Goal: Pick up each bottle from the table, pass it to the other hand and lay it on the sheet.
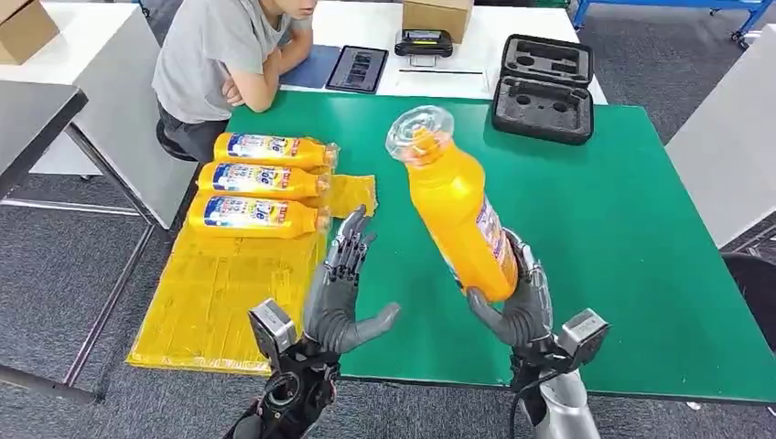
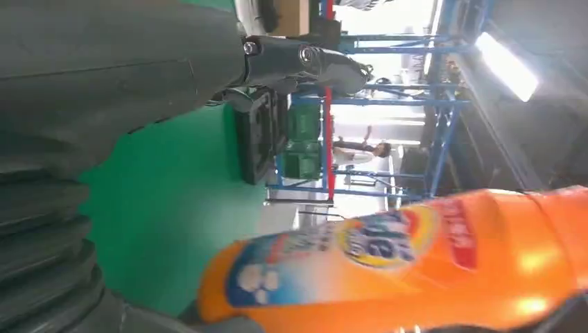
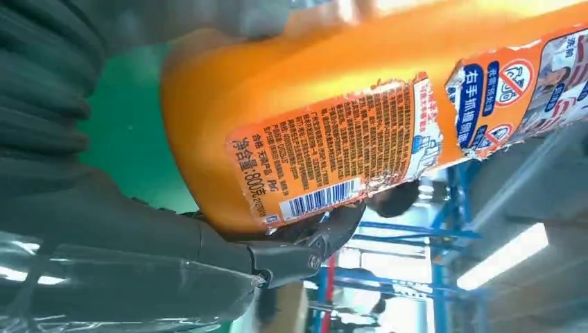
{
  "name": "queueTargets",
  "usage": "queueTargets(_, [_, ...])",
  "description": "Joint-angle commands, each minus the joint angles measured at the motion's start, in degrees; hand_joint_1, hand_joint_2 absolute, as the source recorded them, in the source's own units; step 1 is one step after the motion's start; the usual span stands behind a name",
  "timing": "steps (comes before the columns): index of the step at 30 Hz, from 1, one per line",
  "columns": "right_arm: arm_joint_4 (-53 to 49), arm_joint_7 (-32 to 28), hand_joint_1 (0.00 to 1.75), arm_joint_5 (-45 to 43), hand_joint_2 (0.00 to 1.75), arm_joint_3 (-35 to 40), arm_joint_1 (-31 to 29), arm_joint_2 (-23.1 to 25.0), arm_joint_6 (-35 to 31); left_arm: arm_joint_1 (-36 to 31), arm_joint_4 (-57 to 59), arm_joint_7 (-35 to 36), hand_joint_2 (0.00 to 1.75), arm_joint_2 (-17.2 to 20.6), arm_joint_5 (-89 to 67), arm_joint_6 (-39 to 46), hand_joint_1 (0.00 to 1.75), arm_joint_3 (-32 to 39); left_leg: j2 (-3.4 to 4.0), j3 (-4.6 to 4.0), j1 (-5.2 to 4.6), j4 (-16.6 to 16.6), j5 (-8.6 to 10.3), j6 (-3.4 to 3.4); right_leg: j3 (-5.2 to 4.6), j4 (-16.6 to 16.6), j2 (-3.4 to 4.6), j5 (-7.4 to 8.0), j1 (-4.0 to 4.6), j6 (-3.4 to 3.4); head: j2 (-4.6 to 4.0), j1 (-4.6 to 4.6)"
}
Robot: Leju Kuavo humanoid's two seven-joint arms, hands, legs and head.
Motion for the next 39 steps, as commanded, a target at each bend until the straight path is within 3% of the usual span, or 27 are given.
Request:
queueTargets(1, [-1.90, -0.15, 1.75, 1.56, 1.75, -0.95, -0.62, 1.25, 1.97, -2.16, 6.56, 0.15, 1.75, 0.28, 0.21, -0.79, 0.00, -0.80, -0.03, 0.26, 0.09, -0.03, -0.08, -0.13, 0.30, -0.08, -0.02, -0.07, 0.09, -0.15, 0.00, 0.00])
queueTargets(13, [0.22, -0.15, 1.75, 3.51, 1.75, 1.57, -2.23, 1.49, 1.14, -2.95, 6.50, 0.15, 1.75, -0.36, 0.34, -4.14, 0.00, -2.46, 0.02, 0.09, 0.03, -0.02, -0.03, -0.07, 0.10, -0.02, 0.02, -0.02, 0.03, -0.08, 0.00, -0.02])
queueTargets(22, [7.64, -0.15, 1.75, 3.88, 1.75, 8.05, -4.18, 1.17, 3.03, -6.47, 3.46, 0.15, 1.75, 0.32, -0.60, -2.27, 0.00, -5.12, 0.16, 0.24, 0.13, 0.00, -0.09, -0.14, 0.24, -0.05, 0.17, -0.01, 0.13, -0.17, 0.00, -0.02])
queueTargets(27, [6.93, -0.15, 1.75, 6.42, 1.75, 12.38, -3.70, -0.33, 4.37, -7.41, 3.19, 0.15, 1.75, 0.36, -0.57, -2.19, 0.00, -5.79, 0.12, 0.30, 0.15, 0.01, -0.14, -0.16, 0.34, -0.07, 0.13, -0.06, 0.15, -0.19, 0.00, -0.02])
queueTargets(39, [8.81, -0.15, 1.75, 5.84, 1.75, 13.03, -4.42, -0.17, 3.70, -7.01, 2.08, 0.15, 1.75, 0.43, -0.39, -2.43, 0.00, -5.70, 0.03, 0.19, 0.09, -0.03, -0.05, -0.12, 0.23, -0.07, 0.04, -0.02, 0.09, -0.14, 0.00, 0.00])
